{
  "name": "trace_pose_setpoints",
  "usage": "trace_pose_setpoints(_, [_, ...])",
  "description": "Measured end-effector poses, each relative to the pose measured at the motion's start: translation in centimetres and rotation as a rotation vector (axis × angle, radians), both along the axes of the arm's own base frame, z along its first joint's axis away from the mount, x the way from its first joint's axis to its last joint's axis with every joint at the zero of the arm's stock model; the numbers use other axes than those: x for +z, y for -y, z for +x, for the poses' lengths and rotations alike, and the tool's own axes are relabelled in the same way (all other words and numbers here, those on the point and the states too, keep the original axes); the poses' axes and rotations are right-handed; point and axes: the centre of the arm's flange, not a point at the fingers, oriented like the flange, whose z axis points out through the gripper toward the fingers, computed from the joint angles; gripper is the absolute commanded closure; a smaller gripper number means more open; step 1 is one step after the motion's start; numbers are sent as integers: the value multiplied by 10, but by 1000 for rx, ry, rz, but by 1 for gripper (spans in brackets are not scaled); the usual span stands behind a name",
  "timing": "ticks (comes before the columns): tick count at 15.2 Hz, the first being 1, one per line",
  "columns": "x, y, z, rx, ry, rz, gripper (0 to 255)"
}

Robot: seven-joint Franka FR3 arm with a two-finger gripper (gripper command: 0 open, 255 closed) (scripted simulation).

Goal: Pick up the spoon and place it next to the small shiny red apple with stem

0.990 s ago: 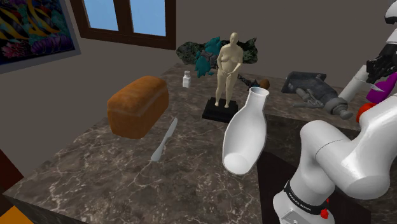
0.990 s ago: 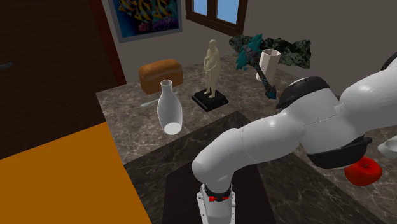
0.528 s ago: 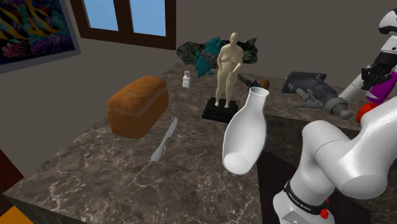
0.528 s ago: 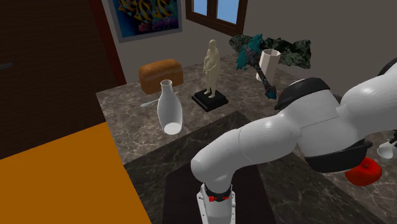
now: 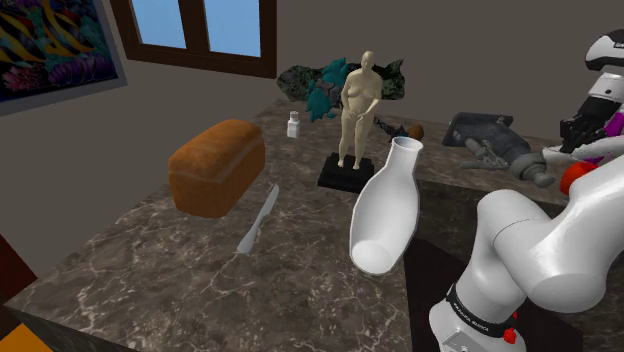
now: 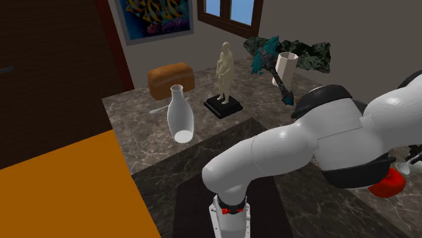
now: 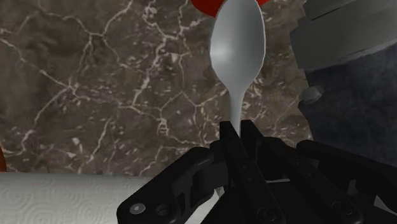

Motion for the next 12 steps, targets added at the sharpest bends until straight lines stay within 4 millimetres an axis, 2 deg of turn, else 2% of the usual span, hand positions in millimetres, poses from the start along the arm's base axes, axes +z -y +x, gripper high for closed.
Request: trace_pose_setpoints(12, [-63, 1, -1, 0, 0, 0, 255])
